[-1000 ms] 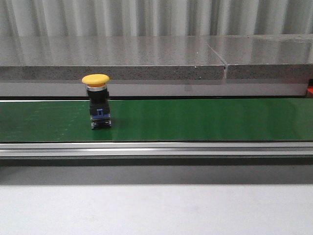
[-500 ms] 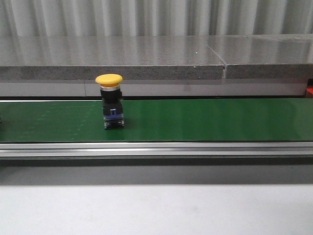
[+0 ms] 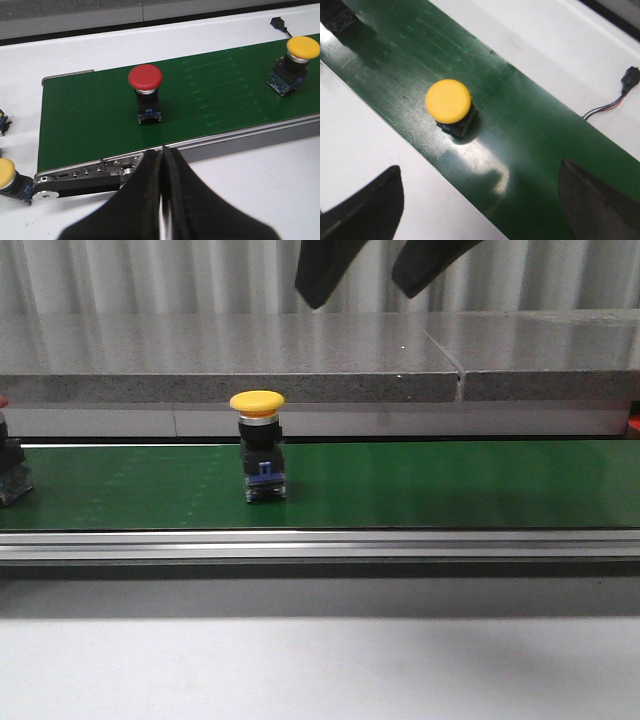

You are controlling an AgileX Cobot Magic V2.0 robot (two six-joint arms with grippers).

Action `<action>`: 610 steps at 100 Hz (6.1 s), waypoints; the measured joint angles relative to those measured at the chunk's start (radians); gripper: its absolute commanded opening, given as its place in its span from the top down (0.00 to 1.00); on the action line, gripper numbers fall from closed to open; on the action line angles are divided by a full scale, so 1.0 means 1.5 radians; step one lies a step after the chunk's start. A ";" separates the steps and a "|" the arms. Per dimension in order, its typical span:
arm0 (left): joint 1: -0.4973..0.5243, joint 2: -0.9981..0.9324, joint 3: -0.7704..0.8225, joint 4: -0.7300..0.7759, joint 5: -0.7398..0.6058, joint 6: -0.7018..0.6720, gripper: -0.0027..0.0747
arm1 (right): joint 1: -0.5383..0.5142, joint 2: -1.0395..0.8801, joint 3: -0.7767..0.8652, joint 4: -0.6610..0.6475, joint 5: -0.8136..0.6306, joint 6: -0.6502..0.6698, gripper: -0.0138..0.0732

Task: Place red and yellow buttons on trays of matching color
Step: 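Lower the right gripper toward the yellow button arriving on the belt, then grasp the yellow button with the right gripper and lift it, then lower the yellow button into the yellow tray and open the right gripper, then lower the right gripper toward the red button on the belt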

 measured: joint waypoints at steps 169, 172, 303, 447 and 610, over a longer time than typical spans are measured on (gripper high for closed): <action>-0.001 0.000 0.000 0.000 0.001 0.000 0.99 | -0.101 0.090 -0.166 0.029 0.225 0.098 0.79; -0.001 0.000 0.000 0.000 0.001 0.000 0.99 | -0.110 0.076 -0.151 0.029 0.223 0.106 0.79; -0.001 0.000 0.000 0.000 0.001 0.000 0.99 | -0.807 -0.226 0.357 0.030 -0.009 0.266 0.79; -0.001 0.000 0.000 0.000 0.001 0.000 0.99 | -0.786 -0.234 0.359 0.039 -0.074 0.253 0.30; -0.001 0.000 0.000 0.000 0.001 0.000 0.99 | -0.158 0.155 -0.137 0.164 0.281 -0.250 0.16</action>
